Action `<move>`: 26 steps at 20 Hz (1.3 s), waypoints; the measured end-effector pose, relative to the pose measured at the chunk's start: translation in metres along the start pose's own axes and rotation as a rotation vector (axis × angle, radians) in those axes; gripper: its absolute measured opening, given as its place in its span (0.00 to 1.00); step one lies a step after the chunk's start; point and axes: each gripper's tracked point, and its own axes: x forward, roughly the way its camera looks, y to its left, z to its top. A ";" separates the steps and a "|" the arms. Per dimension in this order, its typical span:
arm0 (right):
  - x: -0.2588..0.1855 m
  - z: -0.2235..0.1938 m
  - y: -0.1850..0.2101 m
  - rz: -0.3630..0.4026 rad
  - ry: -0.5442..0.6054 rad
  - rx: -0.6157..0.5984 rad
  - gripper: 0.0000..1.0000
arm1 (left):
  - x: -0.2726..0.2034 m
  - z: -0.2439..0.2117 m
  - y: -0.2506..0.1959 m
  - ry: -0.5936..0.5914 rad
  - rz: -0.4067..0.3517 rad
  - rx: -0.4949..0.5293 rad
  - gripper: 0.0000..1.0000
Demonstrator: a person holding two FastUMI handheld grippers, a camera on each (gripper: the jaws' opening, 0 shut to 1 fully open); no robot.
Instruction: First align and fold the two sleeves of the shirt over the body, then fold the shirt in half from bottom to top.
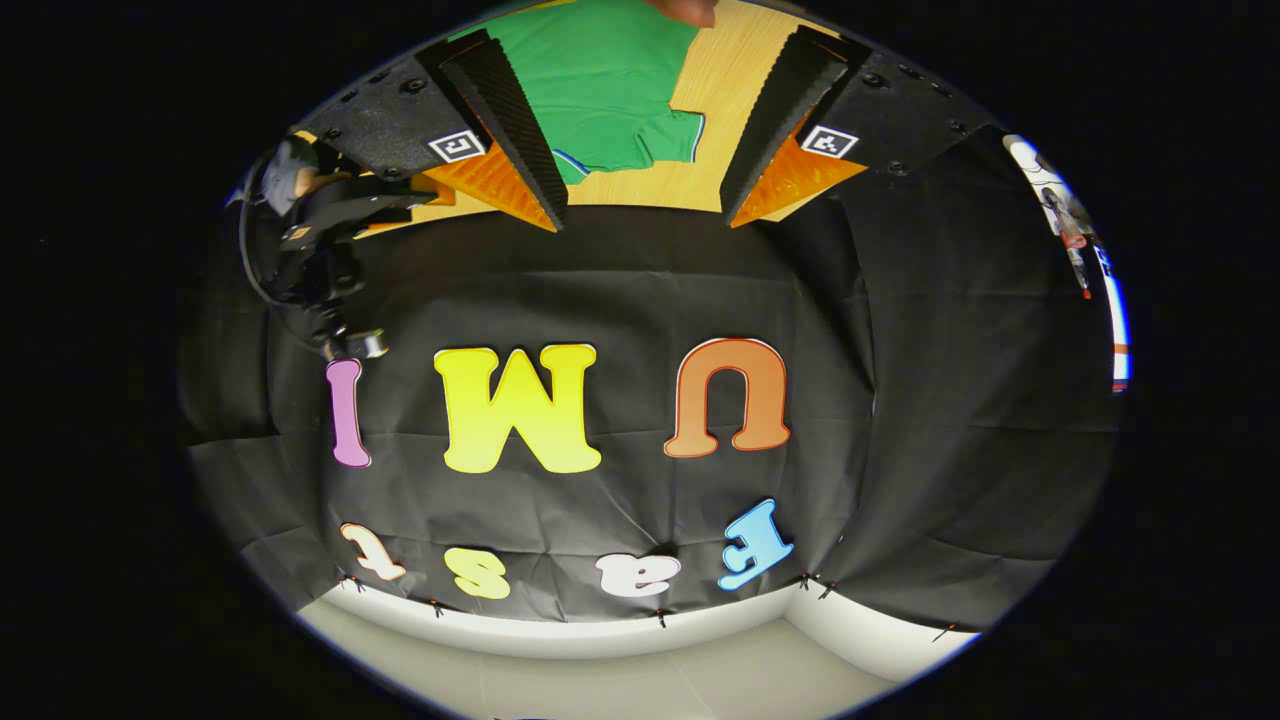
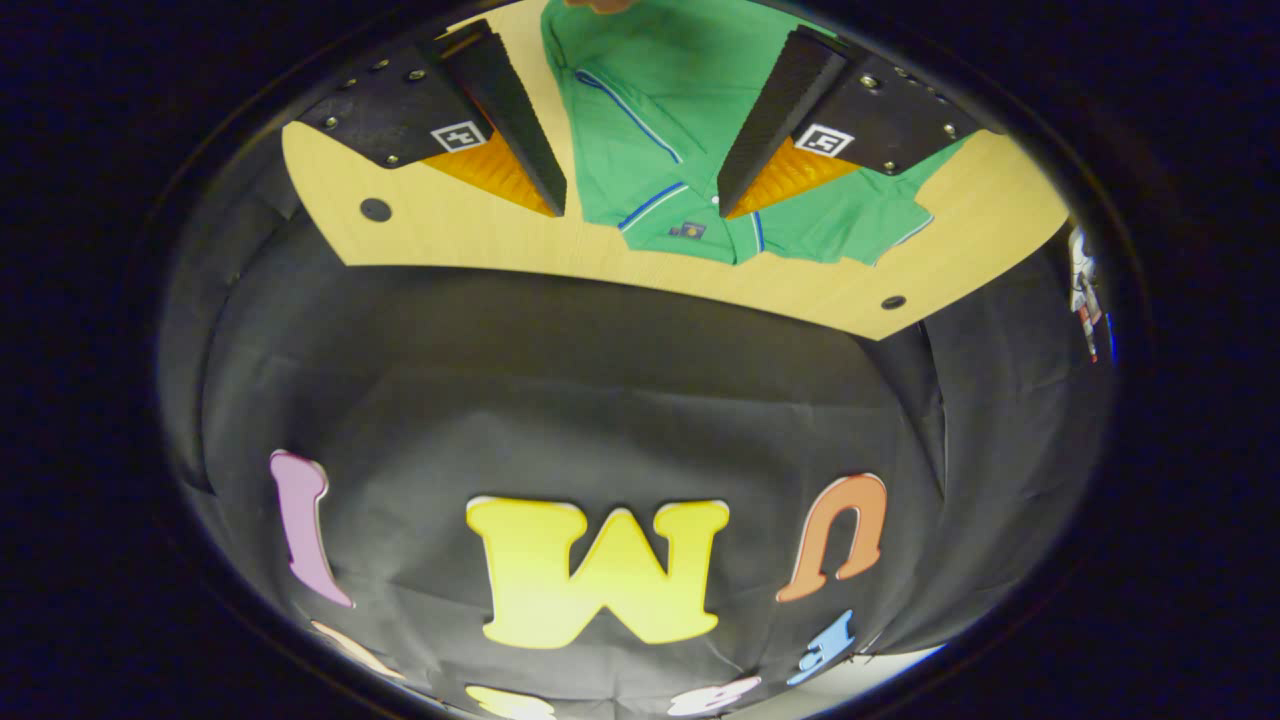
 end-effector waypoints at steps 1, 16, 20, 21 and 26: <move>-0.015 0.012 -0.003 -0.008 -0.030 -0.002 0.95 | 0.004 -0.003 0.001 0.006 -0.003 -0.007 0.98; -0.244 0.036 -0.020 -0.183 -0.189 0.091 0.95 | 0.127 -0.109 0.018 0.267 -0.001 -0.082 0.98; -0.269 0.016 -0.025 -0.213 -0.133 0.096 0.95 | 0.169 -0.146 0.027 0.338 0.033 -0.074 0.98; -0.272 0.013 -0.027 -0.220 -0.125 0.102 0.95 | 0.181 -0.156 0.030 0.352 0.043 -0.056 0.98; -0.284 0.007 -0.044 -0.258 -0.101 0.095 0.97 | 0.225 -0.201 0.029 0.415 0.034 0.018 0.98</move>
